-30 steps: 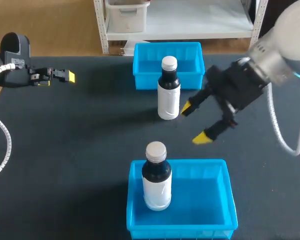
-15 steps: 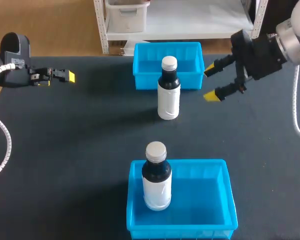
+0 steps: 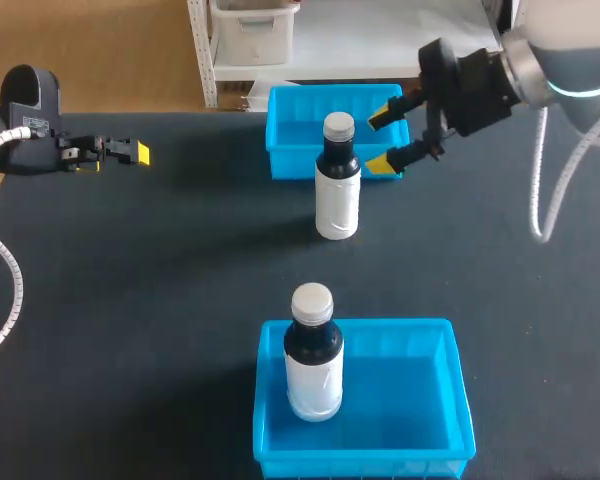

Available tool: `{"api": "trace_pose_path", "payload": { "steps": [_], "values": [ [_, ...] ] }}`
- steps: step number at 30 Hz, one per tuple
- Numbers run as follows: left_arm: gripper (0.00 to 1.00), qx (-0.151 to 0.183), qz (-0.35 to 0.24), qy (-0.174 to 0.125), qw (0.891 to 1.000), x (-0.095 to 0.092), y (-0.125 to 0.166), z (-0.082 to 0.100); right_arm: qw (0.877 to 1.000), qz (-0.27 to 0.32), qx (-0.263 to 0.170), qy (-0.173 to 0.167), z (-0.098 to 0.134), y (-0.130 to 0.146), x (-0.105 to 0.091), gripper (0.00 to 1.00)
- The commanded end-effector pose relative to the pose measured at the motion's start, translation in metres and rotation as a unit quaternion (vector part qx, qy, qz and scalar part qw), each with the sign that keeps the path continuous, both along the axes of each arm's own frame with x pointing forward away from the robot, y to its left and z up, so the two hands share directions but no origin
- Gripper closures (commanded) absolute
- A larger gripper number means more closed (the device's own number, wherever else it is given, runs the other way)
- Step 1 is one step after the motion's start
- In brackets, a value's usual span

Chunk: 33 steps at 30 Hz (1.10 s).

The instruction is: Pick up the bottle, and place it in the far bin if it is heavy, or in the near bin if it is light.

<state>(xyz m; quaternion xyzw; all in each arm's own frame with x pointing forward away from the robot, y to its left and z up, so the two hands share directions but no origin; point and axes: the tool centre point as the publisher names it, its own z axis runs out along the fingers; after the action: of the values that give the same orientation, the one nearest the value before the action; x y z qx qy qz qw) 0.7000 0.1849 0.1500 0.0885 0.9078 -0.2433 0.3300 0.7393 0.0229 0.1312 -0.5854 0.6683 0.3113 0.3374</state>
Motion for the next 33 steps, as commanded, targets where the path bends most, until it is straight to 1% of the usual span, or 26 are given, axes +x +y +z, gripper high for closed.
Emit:
{"api": "trace_pose_path", "payload": {
  "steps": [1,11,24,33],
  "values": [
    [0.0,0.0,0.0,0.0,1.0,0.0,0.0,0.0,1.0,0.01,0.007,0.008,-0.006,0.012,0.008,0.0],
    [0.0,0.0,0.0,0.0,1.0,0.0,0.0,0.0,1.0,0.014,0.019,0.019,-0.009,0.03,0.006,0.0],
    [0.0,0.0,0.0,0.0,1.0,0.0,0.0,0.0,0.999,0.023,0.029,0.025,-0.009,0.041,0.002,0.0],
    [0.0,0.0,0.0,0.0,1.0,0.0,0.0,0.0,0.999,0.025,0.032,0.027,-0.009,0.044,-0.001,0.22]
  ]
}}
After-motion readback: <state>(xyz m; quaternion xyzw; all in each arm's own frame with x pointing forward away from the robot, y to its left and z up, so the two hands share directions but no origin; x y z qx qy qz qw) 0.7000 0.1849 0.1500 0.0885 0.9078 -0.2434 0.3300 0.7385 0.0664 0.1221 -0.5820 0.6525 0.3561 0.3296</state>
